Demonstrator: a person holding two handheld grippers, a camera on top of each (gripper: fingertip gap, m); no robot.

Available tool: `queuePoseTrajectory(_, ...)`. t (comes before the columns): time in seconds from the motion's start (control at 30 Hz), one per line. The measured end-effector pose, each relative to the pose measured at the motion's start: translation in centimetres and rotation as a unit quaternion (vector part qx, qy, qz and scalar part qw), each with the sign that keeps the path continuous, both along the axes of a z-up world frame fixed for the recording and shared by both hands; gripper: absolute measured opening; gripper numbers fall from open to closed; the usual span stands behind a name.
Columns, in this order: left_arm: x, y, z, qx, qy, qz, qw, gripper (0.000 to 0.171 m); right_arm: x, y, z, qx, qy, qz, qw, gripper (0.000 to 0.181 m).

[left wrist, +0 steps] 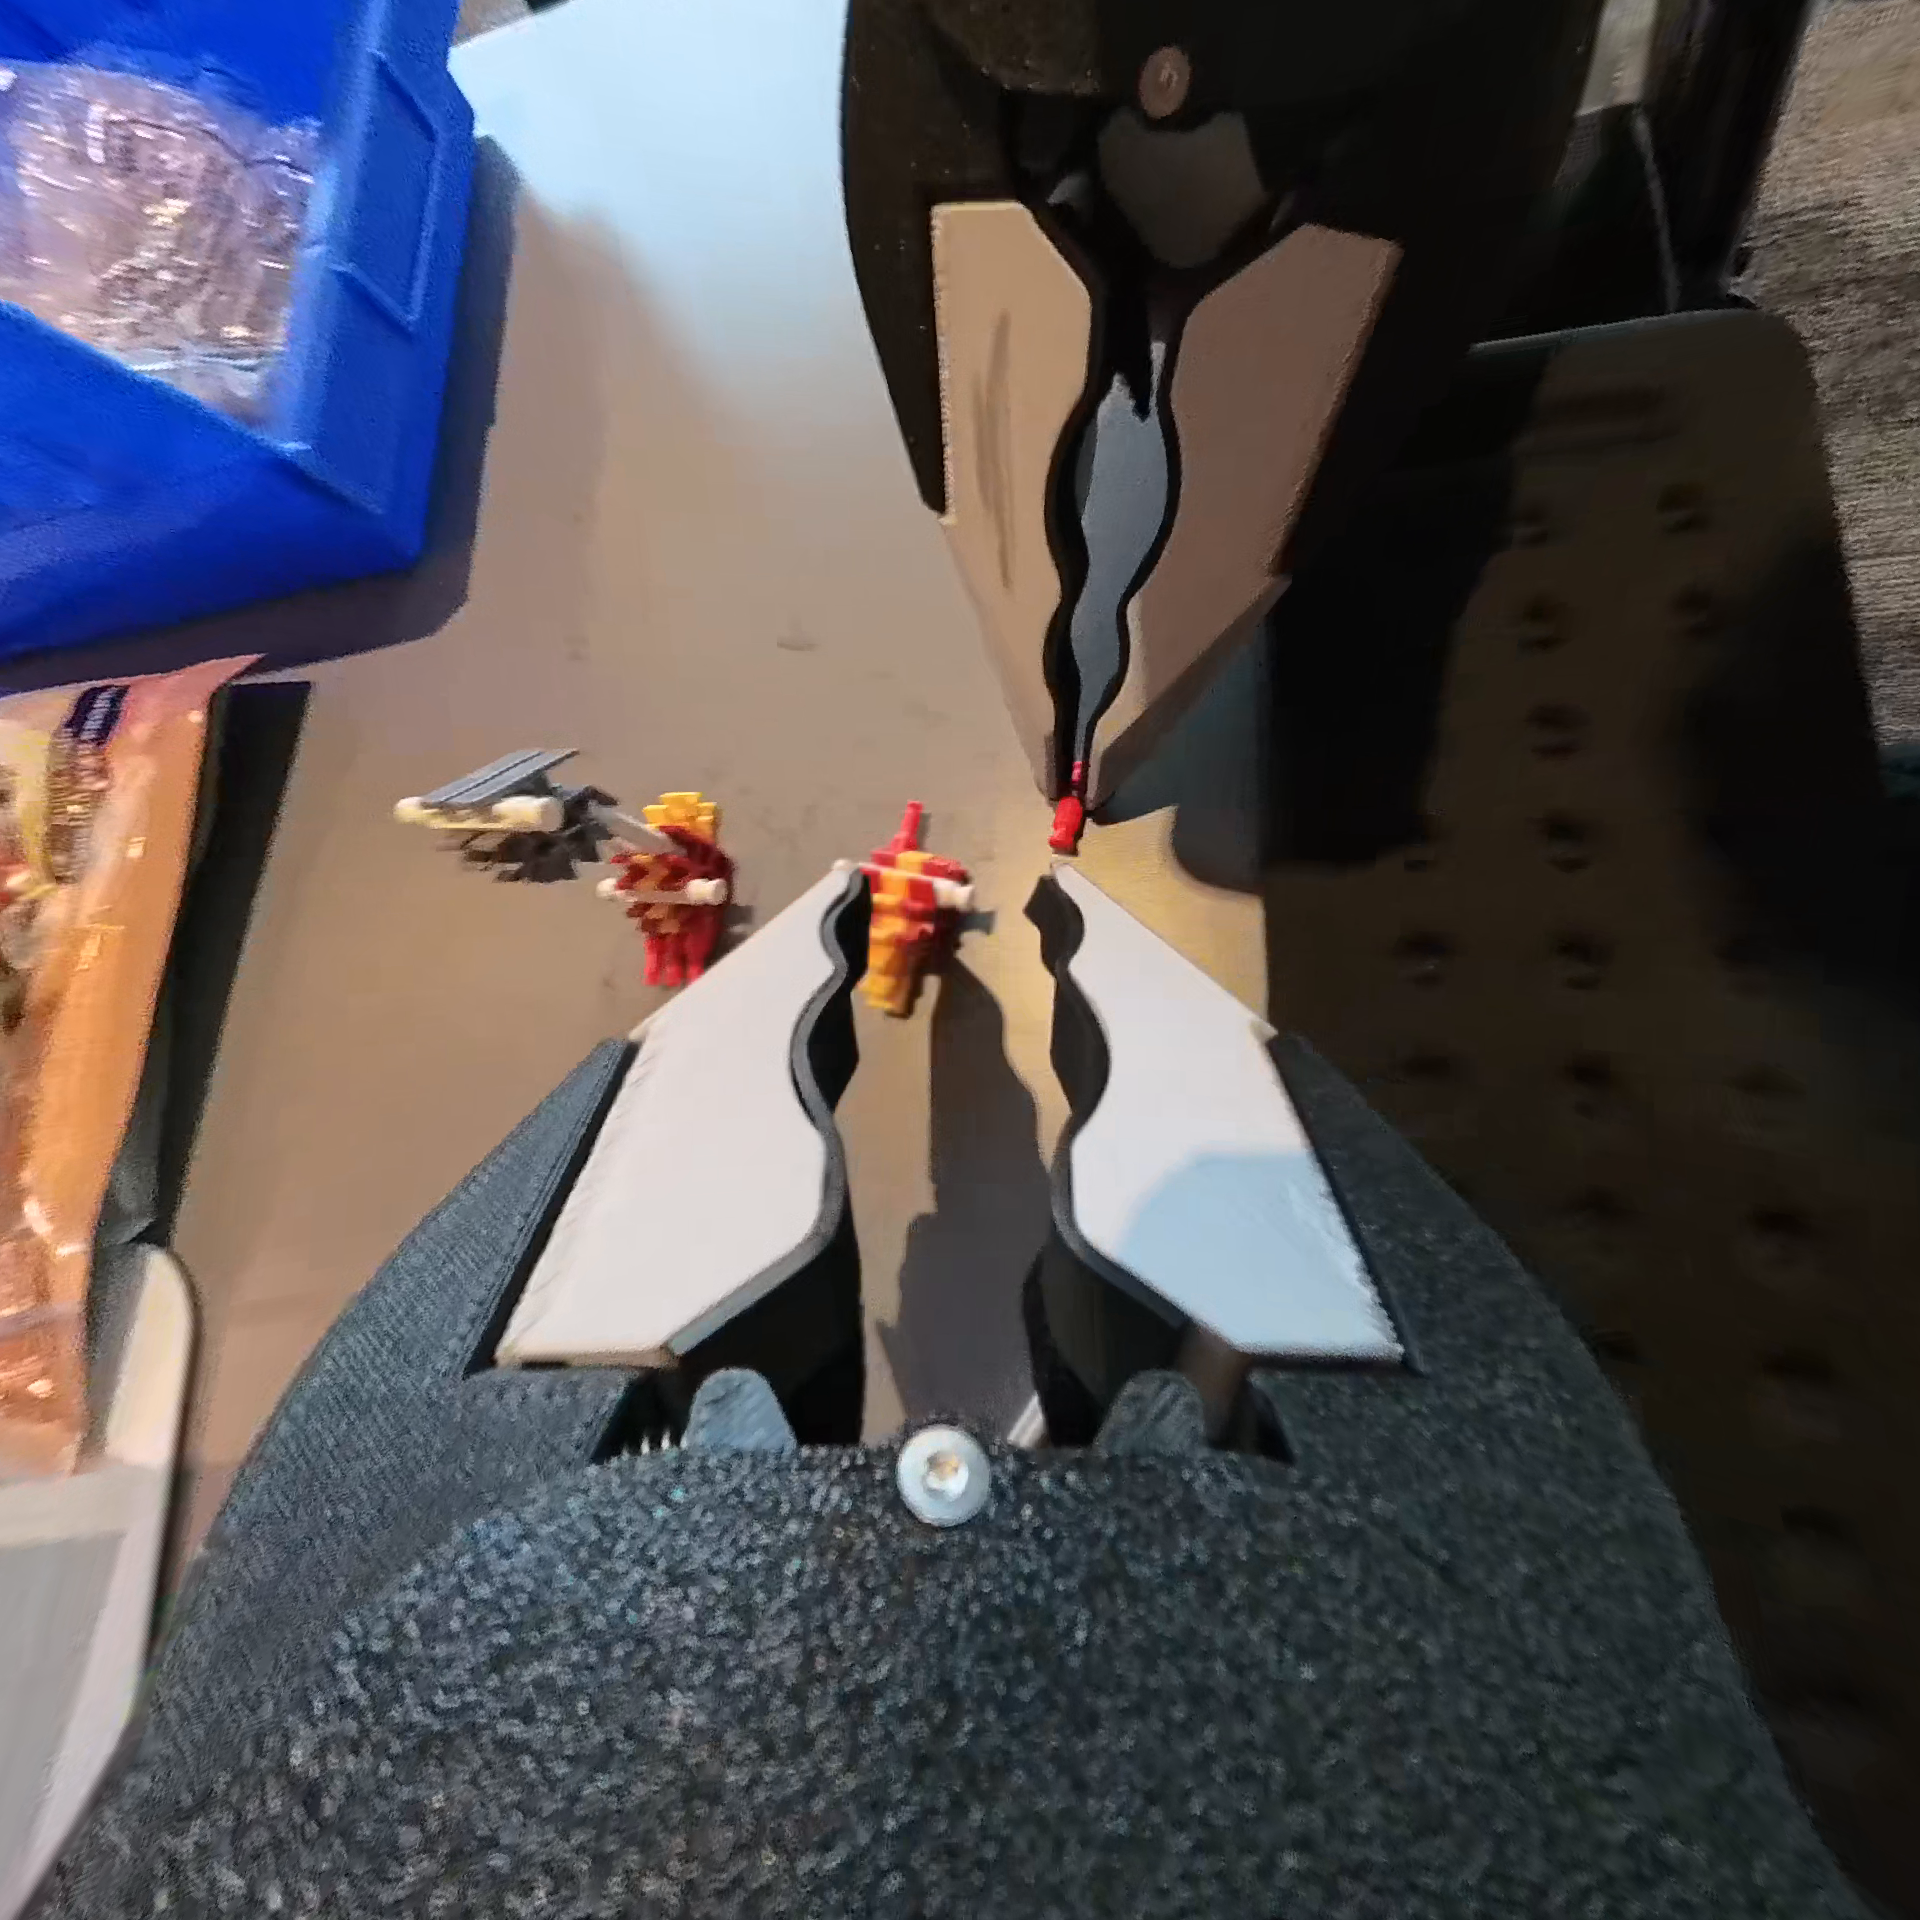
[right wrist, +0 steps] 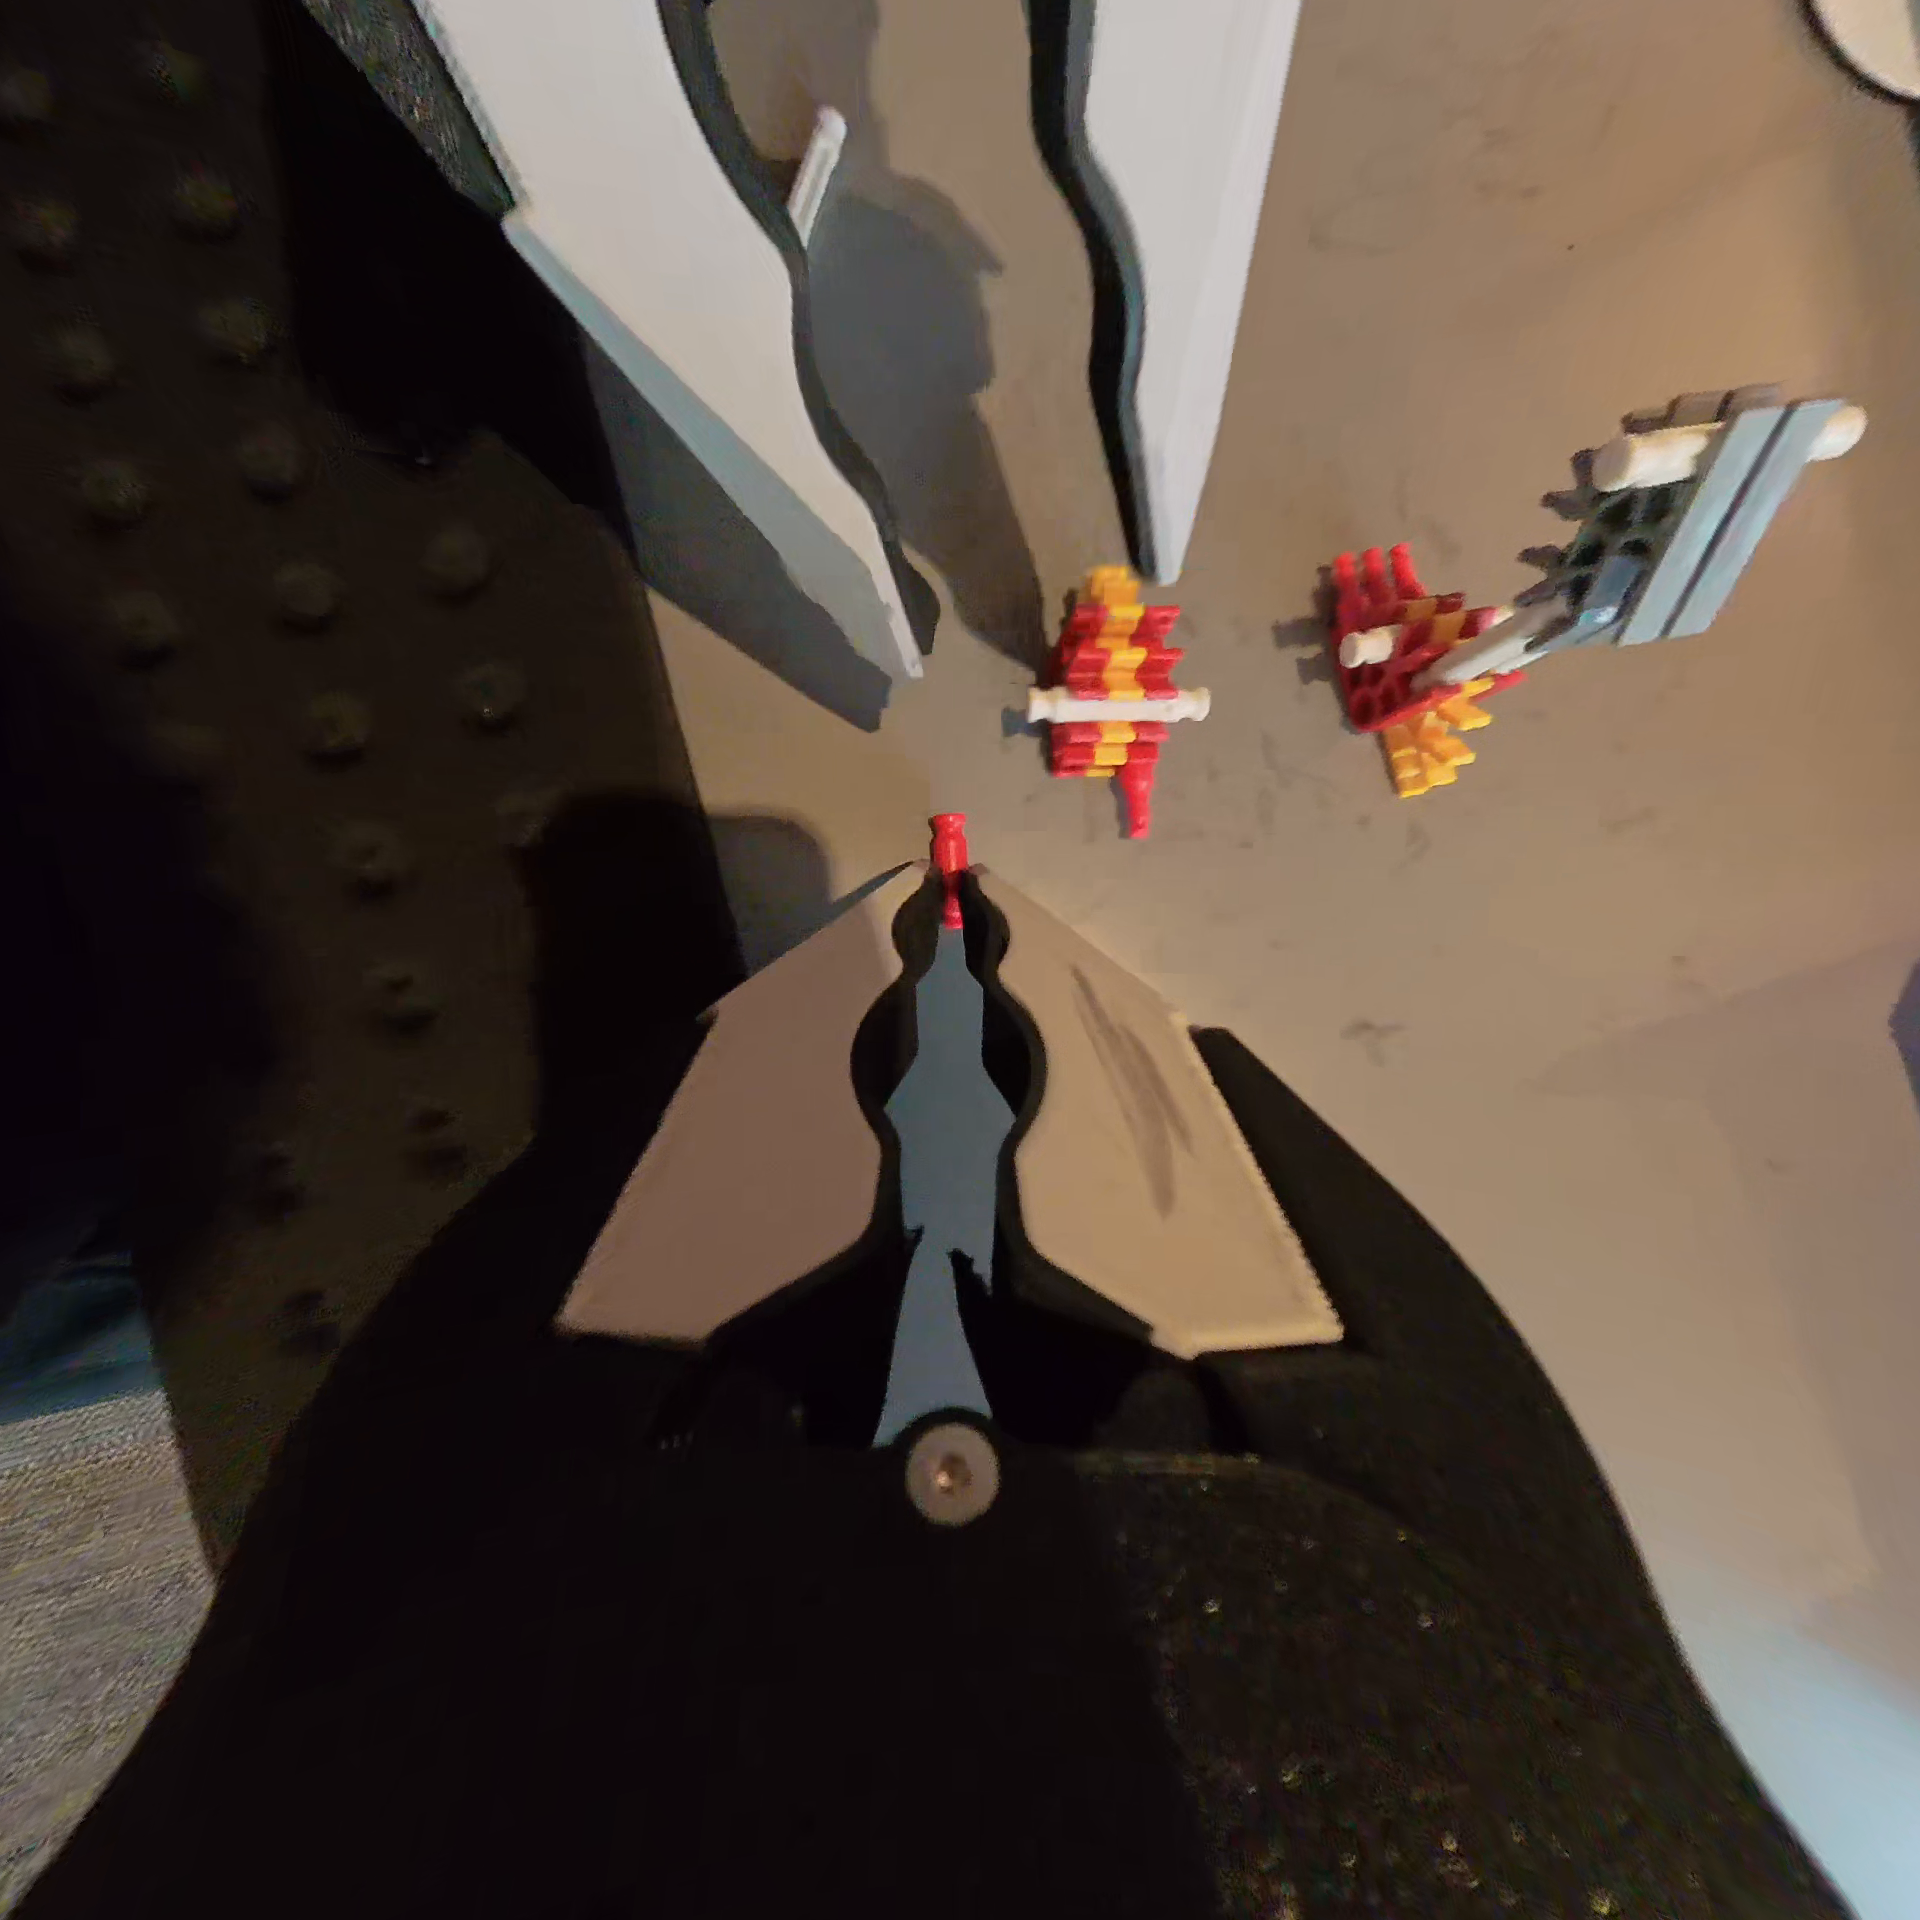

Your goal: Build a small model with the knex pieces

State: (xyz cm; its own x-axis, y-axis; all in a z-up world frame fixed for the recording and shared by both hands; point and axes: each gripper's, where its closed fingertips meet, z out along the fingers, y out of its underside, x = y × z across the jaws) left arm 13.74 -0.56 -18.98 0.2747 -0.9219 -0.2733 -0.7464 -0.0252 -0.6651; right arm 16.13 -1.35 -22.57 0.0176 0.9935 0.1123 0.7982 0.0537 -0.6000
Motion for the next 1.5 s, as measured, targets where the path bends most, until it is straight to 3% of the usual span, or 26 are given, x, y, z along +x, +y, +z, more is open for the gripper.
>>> queuePoseTrajectory(0.17,-0.9,1.6,0.0,0.016,0.038,0.000,0.999,0.043,-0.4,0.7,-0.1,0.008,0.007,-0.007,1.000,0.013)
queuePoseTrajectory(0.37,-0.8,2.4,-2.3,-0.020,0.074,-0.027,0.997,0.043,-0.5,0.8,-0.1,0.012,0.029,-0.010,0.999,0.004)
queuePoseTrajectory(0.63,-0.3,2.1,-3.6,-0.056,0.070,-0.046,0.995,0.028,-1.1,1.8,0.4,0.036,0.046,-0.016,0.998,0.004)
queuePoseTrajectory(1.5,0.2,2.5,-3.6,-0.047,0.038,-0.042,0.997,0.027,-1.3,2.8,0.1,0.070,0.044,-0.047,0.995,0.005)
